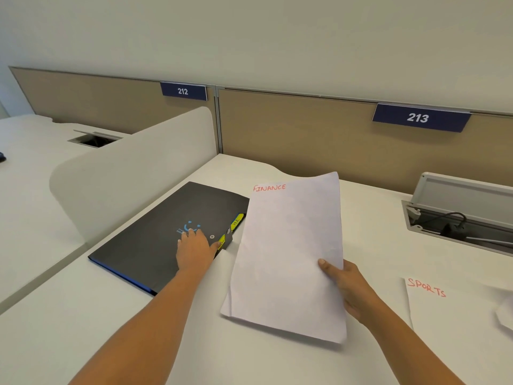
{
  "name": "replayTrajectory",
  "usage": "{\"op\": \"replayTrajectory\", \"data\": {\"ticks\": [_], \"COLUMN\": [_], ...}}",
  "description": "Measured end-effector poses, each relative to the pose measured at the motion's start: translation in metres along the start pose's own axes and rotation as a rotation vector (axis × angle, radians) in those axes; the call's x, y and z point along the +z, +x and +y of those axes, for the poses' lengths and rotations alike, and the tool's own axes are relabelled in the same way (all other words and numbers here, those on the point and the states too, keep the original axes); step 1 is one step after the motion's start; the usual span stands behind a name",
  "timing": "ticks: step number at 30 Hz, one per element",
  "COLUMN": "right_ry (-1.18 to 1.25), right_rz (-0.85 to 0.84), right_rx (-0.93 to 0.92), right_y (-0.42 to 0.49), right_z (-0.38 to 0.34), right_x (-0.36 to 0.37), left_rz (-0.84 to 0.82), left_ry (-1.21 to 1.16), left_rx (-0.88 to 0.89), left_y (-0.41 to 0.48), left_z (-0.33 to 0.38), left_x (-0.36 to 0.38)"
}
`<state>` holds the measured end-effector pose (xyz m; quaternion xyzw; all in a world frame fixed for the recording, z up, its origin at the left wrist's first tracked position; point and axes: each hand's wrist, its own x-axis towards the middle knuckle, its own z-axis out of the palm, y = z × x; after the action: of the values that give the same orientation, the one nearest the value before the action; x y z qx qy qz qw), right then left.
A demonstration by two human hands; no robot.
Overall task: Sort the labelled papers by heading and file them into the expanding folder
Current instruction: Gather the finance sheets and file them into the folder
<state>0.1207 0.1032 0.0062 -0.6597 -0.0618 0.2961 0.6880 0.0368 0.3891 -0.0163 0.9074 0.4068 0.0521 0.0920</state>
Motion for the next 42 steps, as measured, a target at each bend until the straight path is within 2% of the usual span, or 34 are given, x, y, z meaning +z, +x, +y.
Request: {"op": "replayTrajectory", "data": {"ticks": [10,15,21,29,33,36,39,42], "right_ry": [0.006,0.004,0.042,0.134,0.170,0.175,0.174,0.171], "right_rz": [0.015,0.033,0.055,0.074,0.086,0.090,0.087,0.079], "right_rx": [0.027,0.018,0.004,0.030,0.020,0.025,0.027,0.019], "right_y": [0.004,0.005,0.005,0.005,0.001,0.000,-0.001,-0.002], "right_z": [0.000,-0.004,-0.008,-0.018,-0.024,-0.024,-0.023,-0.023], "right_x": [0.004,0.002,0.004,0.010,0.007,0.006,0.007,0.008], "left_rz": [-0.114,-0.094,-0.048,-0.076,0.040,-0.027,-0.033,0.003], "left_ry": [0.266,0.368,0.501,0.388,0.093,-0.048,0.061,0.071], "left_rx": [0.062,0.093,0.262,0.241,0.227,0.281,0.298,0.215], "left_y": [0.004,0.004,0.004,0.000,-0.005,-0.008,-0.010,-0.009], "left_z": [0.005,0.003,-0.003,-0.003,-0.006,-0.007,-0.006,-0.003], "left_x": [0.005,0.006,-0.009,-0.030,-0.030,-0.026,-0.018,-0.012]}}
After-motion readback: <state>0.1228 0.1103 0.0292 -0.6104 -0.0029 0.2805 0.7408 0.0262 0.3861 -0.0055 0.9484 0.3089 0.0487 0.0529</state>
